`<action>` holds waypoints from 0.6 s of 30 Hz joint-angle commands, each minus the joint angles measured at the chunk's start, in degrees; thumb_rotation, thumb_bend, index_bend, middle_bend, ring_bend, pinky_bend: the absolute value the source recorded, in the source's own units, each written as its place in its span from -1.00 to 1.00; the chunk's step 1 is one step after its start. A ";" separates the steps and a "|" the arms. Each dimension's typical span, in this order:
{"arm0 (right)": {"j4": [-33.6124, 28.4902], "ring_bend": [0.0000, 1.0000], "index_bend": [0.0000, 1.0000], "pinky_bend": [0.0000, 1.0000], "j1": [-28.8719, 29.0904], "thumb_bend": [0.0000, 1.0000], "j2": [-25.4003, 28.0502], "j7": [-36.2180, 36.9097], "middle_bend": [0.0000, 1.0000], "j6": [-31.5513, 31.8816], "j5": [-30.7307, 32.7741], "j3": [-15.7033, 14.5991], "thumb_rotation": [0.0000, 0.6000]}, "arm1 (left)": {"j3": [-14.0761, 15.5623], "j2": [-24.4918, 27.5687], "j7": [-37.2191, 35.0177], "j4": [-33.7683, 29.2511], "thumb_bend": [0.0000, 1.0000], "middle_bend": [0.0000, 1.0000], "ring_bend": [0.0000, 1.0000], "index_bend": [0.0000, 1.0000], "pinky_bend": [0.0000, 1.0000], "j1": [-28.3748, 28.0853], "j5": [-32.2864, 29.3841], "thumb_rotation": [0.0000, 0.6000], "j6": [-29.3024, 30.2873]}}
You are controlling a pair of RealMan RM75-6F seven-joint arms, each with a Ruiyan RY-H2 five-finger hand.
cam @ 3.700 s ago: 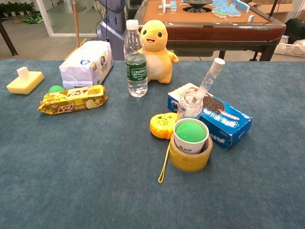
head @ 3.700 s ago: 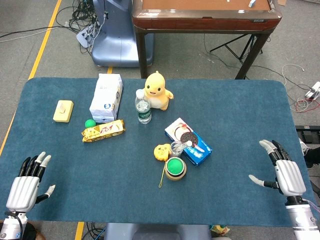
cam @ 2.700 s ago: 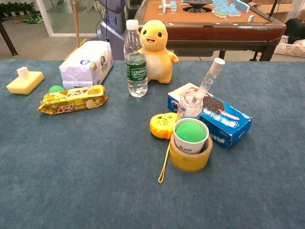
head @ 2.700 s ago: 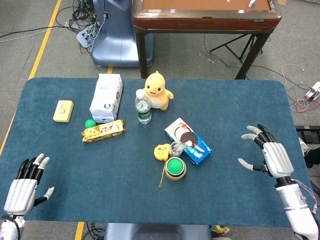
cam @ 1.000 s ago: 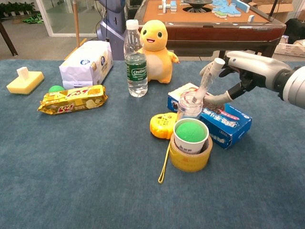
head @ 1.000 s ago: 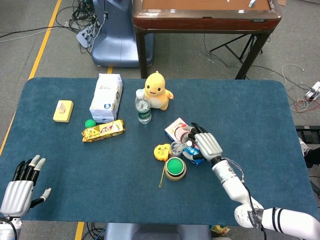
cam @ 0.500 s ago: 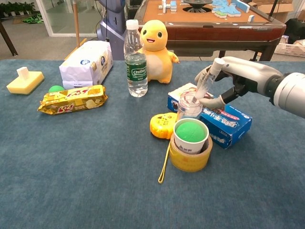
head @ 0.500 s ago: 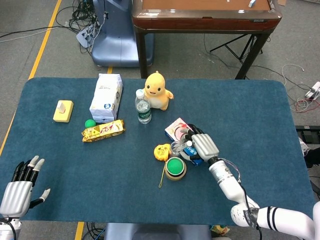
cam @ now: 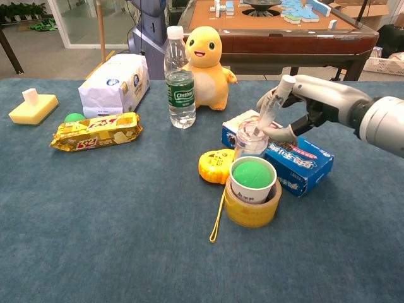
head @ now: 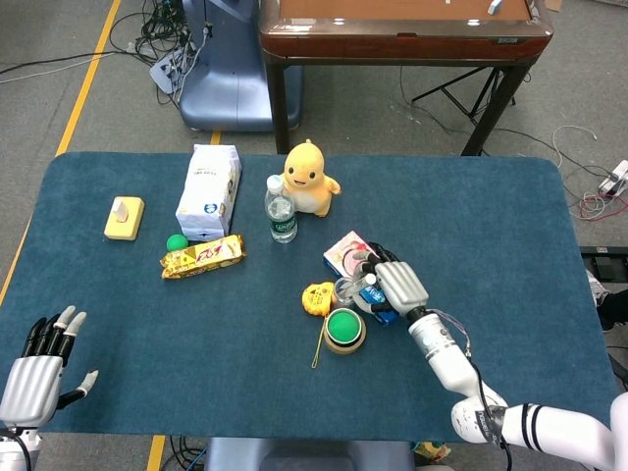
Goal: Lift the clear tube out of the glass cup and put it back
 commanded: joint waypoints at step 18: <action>-10.10 -0.65 0.17 -0.77 -2.83 0.09 8.63 4.96 -0.37 5.17 -3.38 3.21 1.00 | -0.13 0.11 -0.51 -0.02 -0.46 -1.00 -1.00 -1.00 -1.00 0.08 0.00 1.00 0.11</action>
